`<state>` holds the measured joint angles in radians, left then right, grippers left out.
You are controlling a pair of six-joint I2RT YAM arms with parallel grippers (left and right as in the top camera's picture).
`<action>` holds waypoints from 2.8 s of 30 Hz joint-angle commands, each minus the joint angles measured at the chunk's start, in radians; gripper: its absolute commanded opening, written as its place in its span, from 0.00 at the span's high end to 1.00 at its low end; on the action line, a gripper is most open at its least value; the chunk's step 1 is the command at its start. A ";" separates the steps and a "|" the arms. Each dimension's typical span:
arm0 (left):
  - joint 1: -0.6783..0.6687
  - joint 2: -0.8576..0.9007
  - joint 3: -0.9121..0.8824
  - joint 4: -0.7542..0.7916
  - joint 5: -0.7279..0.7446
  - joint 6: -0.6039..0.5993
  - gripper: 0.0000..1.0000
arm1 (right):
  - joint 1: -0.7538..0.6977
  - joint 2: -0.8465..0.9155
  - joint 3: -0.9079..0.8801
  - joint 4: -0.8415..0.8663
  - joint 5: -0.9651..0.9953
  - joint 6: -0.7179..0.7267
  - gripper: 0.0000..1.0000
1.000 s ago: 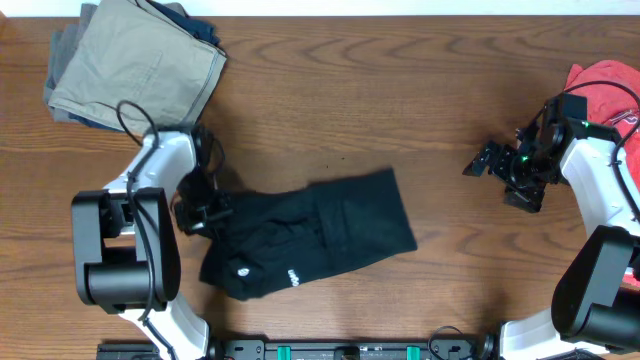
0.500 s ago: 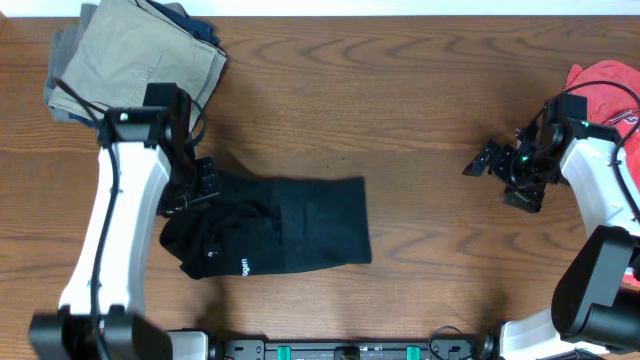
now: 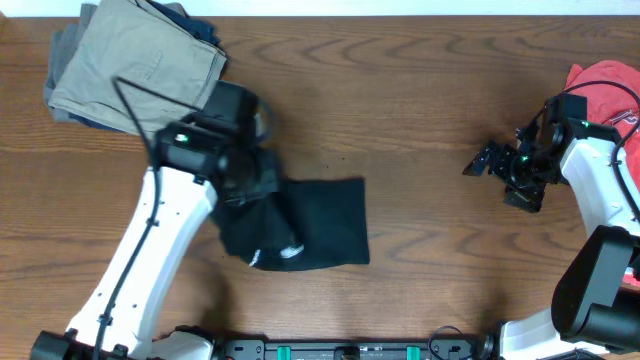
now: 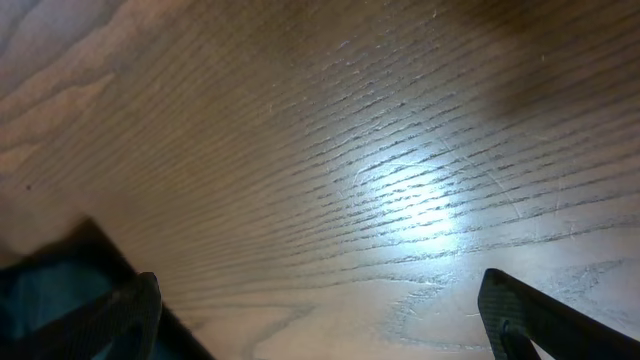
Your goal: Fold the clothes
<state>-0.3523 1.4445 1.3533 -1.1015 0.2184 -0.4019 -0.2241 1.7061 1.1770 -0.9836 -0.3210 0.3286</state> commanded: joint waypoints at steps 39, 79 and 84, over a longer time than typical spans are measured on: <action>-0.423 0.366 0.052 0.128 0.163 -0.174 0.38 | -0.004 -0.019 0.014 -0.001 0.000 -0.012 0.01; -0.294 0.300 -0.210 0.275 0.186 -0.134 0.76 | -0.004 -0.019 0.014 0.000 0.000 -0.012 0.01; -0.325 0.422 -0.210 0.385 0.222 -0.135 0.76 | -0.004 -0.019 0.014 0.000 0.000 -0.012 0.01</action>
<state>-0.6594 1.8191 1.1503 -0.7425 0.3985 -0.5270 -0.2241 1.7061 1.1770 -0.9829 -0.3210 0.3283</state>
